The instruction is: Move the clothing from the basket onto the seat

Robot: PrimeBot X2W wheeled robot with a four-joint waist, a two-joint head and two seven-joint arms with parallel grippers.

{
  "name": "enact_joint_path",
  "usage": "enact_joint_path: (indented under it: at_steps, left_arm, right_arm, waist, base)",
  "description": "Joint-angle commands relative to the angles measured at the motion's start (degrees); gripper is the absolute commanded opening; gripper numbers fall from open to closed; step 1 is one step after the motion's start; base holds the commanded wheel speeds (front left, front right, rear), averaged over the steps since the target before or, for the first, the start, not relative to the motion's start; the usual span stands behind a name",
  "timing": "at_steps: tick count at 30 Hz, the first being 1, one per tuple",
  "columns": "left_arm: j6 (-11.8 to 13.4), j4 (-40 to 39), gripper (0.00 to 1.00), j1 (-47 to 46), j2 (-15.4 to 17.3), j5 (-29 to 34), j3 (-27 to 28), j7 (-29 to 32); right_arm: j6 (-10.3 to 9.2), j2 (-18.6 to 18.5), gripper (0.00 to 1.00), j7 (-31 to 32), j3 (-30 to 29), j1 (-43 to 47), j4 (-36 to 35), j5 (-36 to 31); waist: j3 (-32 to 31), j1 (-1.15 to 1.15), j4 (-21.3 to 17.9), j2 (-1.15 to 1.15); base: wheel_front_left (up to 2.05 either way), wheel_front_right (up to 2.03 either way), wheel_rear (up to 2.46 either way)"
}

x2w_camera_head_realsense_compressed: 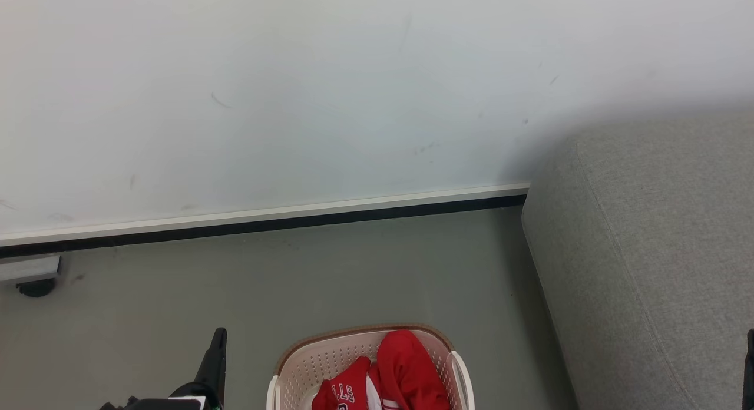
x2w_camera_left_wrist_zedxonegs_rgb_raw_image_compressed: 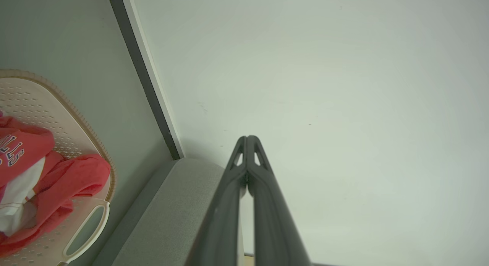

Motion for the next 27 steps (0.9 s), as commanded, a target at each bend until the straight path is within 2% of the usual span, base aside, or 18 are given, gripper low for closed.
enact_joint_path:
  at_steps: [1,22,23,27]
  left_arm:
    - [0.1,0.0,0.00,0.0,0.1,-0.6,-0.1,0.0]
    - [0.1,0.0,0.00,0.0,0.1,-0.6,-0.1,0.0]
    - [0.0,0.0,1.00,0.0,0.0,0.0,0.0,0.0]
    - [0.0,1.6,1.00,1.2,0.0,0.1,0.0,0.0]
  right_arm:
    - [0.01,-0.4,0.00,-0.1,0.1,0.1,-0.1,0.2]
    - [0.01,-0.4,0.00,-0.1,0.1,0.1,-0.1,0.2]
    - [0.01,0.0,1.00,0.0,0.0,0.0,0.0,0.0]
    - [0.00,1.8,1.00,0.0,0.8,0.2,1.8,-0.1]
  waist:
    - [0.0,0.00,0.0,0.00]
    - [0.0,0.00,0.0,0.00]
    - [0.0,0.00,0.0,0.00]
    - [0.0,0.00,0.0,0.00]
  base:
    - [0.00,0.00,0.00]
    - [0.00,0.00,0.00]
    - [0.00,0.00,0.00]
    - [0.00,0.00,0.00]
